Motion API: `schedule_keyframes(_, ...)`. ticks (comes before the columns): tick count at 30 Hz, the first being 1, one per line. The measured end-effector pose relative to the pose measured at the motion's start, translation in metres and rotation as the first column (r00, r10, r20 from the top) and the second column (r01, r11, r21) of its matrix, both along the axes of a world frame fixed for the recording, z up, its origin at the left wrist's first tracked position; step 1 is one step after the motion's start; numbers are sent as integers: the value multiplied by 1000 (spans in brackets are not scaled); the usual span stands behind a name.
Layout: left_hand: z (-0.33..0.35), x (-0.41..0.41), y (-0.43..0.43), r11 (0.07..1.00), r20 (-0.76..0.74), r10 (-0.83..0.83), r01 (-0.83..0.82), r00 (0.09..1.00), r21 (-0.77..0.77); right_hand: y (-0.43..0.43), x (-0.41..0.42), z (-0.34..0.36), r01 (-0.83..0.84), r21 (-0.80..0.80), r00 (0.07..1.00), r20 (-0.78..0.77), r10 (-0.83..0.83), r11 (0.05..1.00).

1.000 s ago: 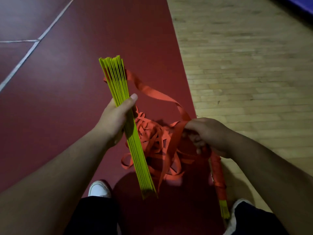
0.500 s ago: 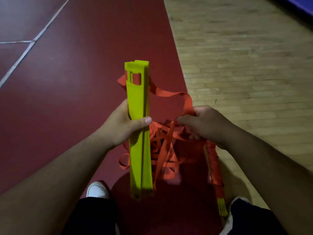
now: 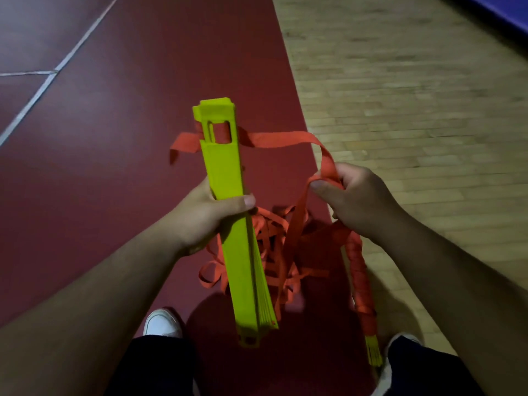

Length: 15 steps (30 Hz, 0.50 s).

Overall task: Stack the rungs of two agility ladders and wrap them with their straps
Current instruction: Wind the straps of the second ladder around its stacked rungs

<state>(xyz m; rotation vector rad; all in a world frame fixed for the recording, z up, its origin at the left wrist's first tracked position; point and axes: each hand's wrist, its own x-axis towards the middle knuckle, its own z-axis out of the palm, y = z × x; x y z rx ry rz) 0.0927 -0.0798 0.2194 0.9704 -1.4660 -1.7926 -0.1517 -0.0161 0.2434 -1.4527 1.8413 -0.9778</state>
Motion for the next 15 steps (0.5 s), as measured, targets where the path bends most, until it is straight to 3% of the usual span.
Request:
schedule_keyframes(5,1,4,3,990,-25,-121,123,992,70,0,5,1,-15,-53,999,-37,13,998)
schedule_keyframes(9,-1,-1,3,993,-68,73,-66,995,100,-3,0,2,141,-49,968,-201,-148,989)
schedule_keyframes(12,-2,-1,0,968,-77,180,-162,981,193,-5,1,4,154,16,979,-134,-151,988)
schedule_keyframes(15,-5,1,1,968,-75,104,-83,992,236,-5,6,5,65,145,998,-8,-65,987)
